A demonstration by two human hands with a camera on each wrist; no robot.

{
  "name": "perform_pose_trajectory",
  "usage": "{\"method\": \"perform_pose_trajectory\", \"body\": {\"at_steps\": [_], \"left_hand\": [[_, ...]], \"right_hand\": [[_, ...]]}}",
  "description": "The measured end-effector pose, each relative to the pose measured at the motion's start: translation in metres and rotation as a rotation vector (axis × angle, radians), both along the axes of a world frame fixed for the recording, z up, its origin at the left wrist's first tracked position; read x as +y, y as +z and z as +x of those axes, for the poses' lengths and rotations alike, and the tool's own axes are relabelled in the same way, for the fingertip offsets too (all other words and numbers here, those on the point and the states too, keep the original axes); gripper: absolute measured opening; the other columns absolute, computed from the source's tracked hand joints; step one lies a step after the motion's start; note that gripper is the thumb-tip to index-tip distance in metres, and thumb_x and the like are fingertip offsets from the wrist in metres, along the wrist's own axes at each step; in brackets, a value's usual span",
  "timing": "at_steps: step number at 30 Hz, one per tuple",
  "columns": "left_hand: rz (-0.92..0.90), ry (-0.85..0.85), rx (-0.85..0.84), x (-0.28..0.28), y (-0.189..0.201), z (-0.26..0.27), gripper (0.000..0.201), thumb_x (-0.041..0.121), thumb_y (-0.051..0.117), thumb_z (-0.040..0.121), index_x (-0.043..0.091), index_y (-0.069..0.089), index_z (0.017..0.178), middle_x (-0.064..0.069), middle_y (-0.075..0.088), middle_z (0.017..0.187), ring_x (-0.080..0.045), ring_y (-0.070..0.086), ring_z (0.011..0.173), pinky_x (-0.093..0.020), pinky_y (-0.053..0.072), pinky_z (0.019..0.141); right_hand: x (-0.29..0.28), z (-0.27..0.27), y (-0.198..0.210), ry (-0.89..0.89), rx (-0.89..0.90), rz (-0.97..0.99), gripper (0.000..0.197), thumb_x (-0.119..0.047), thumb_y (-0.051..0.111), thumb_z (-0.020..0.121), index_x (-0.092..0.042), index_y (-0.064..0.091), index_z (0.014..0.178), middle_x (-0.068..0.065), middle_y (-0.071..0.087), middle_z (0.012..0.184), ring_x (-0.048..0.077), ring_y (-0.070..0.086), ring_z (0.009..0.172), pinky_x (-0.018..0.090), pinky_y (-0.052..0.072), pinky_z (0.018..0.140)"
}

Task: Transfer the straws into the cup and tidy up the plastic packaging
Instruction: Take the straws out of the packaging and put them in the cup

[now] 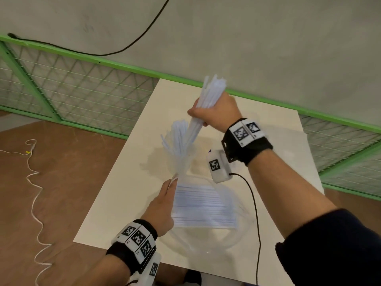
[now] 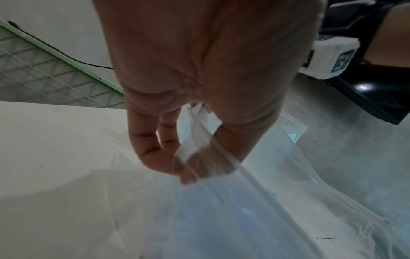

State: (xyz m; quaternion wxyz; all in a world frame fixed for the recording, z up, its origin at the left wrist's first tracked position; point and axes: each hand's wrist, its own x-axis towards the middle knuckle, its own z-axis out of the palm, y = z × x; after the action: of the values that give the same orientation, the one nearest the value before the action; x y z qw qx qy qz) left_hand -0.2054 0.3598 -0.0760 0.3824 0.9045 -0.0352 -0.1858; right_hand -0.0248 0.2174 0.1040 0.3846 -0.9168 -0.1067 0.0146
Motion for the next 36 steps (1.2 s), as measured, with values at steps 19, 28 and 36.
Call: {"method": "perform_pose_trajectory", "body": {"at_steps": [19, 28, 36], "left_hand": [[0.043, 0.019, 0.005, 0.002, 0.003, 0.001, 0.111, -0.011, 0.053, 0.07, 0.029, -0.009, 0.153, 0.018, -0.006, 0.157, -0.024, 0.06, 0.099, -0.029, 0.053, 0.07], [0.013, 0.0, -0.015, -0.006, -0.005, 0.001, 0.116, -0.012, 0.055, 0.069, 0.032, -0.011, 0.153, 0.018, -0.007, 0.158, -0.023, 0.058, 0.107, -0.028, 0.054, 0.07], [0.028, 0.006, -0.018, -0.006, -0.005, -0.005, 0.109, -0.007, 0.059, 0.07, 0.026, -0.004, 0.153, 0.016, -0.002, 0.156, -0.015, 0.051, 0.095, -0.011, 0.04, 0.05]], "right_hand": [[-0.012, -0.076, -0.068, 0.086, -0.314, 0.191, 0.031, -0.015, 0.054, 0.095, -0.01, 0.055, 0.126, 0.0, 0.058, 0.127, 0.009, 0.053, 0.114, 0.025, 0.042, 0.099], [-0.025, -0.181, -0.171, 0.485, 0.104, -0.648, 0.037, 0.0, 0.048, 0.086, -0.01, 0.058, 0.12, 0.011, 0.058, 0.115, 0.034, 0.056, 0.101, 0.044, 0.047, 0.08], [-0.031, -0.204, -0.222, 0.327, -0.095, -0.802, 0.045, -0.014, 0.084, 0.044, -0.017, 0.069, 0.087, 0.0, 0.061, 0.084, 0.021, 0.059, 0.069, 0.031, 0.05, 0.057]]}}
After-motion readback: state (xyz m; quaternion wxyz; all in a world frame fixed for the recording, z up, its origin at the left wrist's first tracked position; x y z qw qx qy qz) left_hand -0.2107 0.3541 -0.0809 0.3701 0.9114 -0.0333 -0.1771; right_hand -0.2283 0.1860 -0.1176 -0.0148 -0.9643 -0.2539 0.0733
